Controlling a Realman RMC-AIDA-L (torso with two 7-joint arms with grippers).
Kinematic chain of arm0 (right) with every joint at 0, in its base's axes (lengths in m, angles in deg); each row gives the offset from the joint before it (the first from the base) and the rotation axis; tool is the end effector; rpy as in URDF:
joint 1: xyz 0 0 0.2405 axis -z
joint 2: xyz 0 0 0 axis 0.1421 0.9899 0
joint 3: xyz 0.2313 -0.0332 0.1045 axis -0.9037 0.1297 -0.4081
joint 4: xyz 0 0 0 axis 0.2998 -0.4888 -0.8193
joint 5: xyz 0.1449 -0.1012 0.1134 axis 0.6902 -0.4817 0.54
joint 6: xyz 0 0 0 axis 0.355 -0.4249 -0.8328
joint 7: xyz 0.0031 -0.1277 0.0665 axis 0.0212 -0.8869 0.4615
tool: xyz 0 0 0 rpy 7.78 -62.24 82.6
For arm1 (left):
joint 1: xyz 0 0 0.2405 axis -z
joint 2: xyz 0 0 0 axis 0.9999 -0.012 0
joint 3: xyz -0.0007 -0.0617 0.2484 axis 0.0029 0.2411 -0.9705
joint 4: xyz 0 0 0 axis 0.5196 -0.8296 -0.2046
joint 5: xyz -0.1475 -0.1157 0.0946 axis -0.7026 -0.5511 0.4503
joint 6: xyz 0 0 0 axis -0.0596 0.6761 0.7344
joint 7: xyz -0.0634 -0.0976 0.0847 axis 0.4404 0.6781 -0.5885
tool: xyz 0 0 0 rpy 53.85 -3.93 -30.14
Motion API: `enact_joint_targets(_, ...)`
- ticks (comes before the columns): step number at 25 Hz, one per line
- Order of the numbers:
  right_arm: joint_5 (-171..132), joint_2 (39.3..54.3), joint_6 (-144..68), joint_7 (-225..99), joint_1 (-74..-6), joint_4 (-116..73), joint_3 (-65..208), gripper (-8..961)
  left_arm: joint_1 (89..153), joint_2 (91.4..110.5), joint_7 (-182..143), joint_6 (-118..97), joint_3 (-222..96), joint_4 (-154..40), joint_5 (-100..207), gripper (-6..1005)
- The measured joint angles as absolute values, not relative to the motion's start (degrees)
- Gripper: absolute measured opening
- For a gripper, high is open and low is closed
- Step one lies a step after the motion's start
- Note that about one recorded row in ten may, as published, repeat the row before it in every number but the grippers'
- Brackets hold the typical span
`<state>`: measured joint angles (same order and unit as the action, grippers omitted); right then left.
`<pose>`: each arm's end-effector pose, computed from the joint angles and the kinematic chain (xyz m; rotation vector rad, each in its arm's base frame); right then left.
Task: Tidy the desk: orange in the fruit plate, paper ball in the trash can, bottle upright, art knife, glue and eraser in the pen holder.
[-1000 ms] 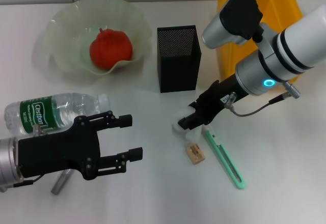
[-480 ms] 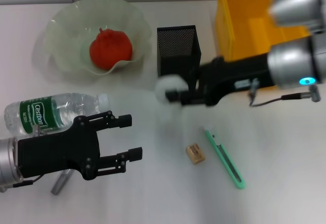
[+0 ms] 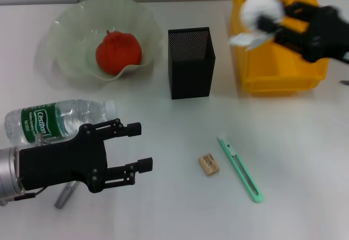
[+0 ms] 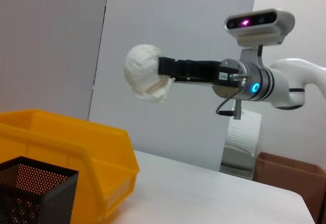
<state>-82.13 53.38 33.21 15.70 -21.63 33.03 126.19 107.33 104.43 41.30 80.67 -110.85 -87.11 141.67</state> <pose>0.2308 0.3188 0.0481 -2.3833 0.4605 1.0311 -0.2827 0.2472 -0.0187 -2.7870 -0.4228 -0.9656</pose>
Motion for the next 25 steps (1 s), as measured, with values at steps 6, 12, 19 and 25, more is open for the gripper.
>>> enact_joint_targets(6, -82.0, 53.32, 32.7, 7.9, -22.3, 27.4, 115.7, 469, 107.4, 104.45, 41.3, 80.7, -110.9, -87.1, 141.7, 738)
enact_joint_targets(12, -82.2, 53.24, 31.0, 2.9, -25.4, 20.8, 108.4, 468, 107.4, 104.52, 41.3, 80.6, -111.0, -87.1, 141.7, 737)
enact_joint_targets(19, -85.5, 53.31, 21.3, 1.0, -28.0, 18.6, 110.4, 473, 107.4, 104.53, 41.3, 80.6, -111.0, -87.1, 141.7, 737)
enact_joint_targets(25, -88.2, 53.61, 18.2, 1.0, -29.2, 18.2, 111.2, 478, 107.4, 104.53, 41.3, 80.6, -111.0, -87.1, 141.7, 737)
